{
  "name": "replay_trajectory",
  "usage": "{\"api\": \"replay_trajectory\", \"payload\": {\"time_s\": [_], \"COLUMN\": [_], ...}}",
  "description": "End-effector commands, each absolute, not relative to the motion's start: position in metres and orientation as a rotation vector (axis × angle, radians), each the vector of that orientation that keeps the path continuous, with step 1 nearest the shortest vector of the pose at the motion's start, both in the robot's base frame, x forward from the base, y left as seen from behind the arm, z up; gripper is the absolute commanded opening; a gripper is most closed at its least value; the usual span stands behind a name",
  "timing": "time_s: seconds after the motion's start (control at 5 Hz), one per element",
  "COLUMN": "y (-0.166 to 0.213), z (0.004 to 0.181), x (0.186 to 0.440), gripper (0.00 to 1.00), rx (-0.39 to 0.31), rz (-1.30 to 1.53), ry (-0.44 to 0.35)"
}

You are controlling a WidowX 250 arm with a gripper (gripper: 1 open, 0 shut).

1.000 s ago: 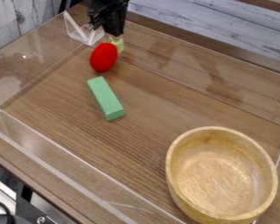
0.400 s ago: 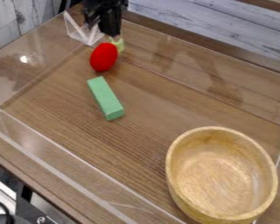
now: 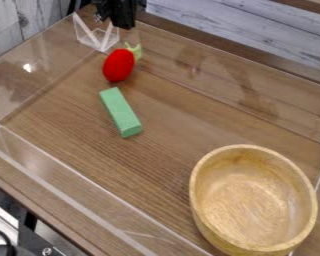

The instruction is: Move the red object to the left side of the table

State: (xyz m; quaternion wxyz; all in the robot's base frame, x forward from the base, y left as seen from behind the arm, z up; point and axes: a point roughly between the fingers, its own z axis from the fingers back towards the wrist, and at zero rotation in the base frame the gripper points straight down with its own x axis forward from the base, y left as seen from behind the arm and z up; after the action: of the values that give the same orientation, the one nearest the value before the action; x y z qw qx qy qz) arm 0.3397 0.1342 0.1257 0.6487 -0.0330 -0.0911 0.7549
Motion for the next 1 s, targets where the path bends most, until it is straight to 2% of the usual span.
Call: {"api": "replay_trajectory", "payload": {"time_s": [0.0, 0.4, 0.8], "y": [0.135, 0.127, 0.121], "z": [0.127, 0.083, 0.096], "x": [0.35, 0.344, 0.336], "gripper": [1.0, 1.0, 1.0], "rx": [-0.078, -0.053, -0.046], "rz": [1.798, 1.87, 1.907], "ry": [-0.257, -0.246, -0.235]}}
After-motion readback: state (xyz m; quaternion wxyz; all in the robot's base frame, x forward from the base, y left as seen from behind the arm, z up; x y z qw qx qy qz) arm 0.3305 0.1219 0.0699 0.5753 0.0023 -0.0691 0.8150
